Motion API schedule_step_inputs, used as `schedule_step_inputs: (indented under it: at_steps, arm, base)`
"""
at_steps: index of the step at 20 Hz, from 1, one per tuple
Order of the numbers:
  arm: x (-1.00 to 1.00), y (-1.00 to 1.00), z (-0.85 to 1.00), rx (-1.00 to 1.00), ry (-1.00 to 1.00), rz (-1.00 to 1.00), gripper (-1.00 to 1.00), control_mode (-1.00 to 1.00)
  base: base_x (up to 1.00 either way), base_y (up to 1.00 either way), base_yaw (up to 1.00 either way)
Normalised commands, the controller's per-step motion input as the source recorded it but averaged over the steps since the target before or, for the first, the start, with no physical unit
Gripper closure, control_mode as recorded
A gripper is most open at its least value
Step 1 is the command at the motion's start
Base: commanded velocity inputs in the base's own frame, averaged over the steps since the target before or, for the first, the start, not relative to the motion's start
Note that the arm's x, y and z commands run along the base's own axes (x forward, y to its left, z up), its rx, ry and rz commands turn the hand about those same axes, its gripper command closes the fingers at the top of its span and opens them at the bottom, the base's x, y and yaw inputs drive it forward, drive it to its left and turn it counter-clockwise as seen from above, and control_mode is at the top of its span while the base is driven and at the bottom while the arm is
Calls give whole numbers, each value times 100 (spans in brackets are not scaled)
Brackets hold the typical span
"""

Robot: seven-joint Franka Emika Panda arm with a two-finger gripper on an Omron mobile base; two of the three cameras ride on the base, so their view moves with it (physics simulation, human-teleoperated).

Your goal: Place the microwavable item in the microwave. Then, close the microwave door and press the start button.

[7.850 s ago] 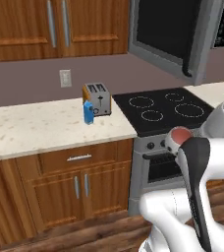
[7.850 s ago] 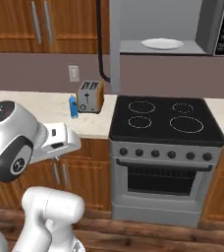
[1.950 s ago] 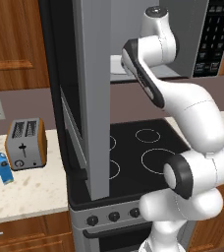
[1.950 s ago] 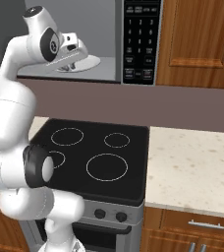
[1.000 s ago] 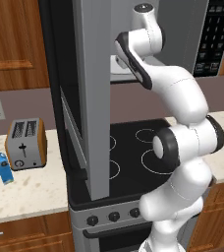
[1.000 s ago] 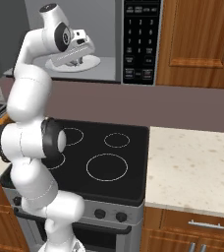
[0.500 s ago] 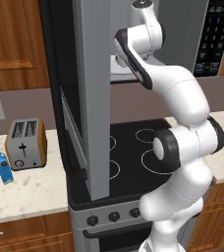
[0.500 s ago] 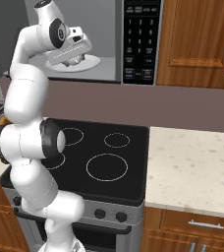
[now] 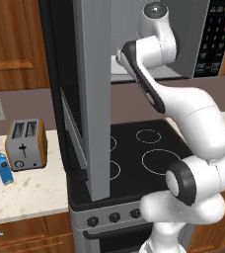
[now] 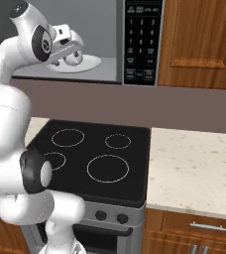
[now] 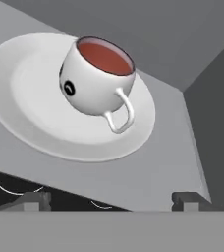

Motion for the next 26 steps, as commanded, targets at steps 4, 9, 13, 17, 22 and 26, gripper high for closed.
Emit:
schedule_step_inputs:
  at_steps: [4, 9, 13, 17, 22, 26]
  arm:
    - [-100, 0, -14, -2, -43, 0, -100, -100]
    - [-100, -2, -49, -11, -40, 0, -100, -100]
    - [-99, 0, -74, -20, -34, 0, -100, -100]
    - [-44, -5, -45, -14, -10, 0, -100, -100]
    - [-4, -4, -23, -9, 0, -1, -100, -100]
    - [-38, 33, -4, -27, -6, -16, -100, -100]
  base:
    - [0, 0, 0]
    - [0, 0, 0]
    - [0, 0, 0]
    - [0, 0, 0]
    - [0, 0, 0]
    - [0, 0, 0]
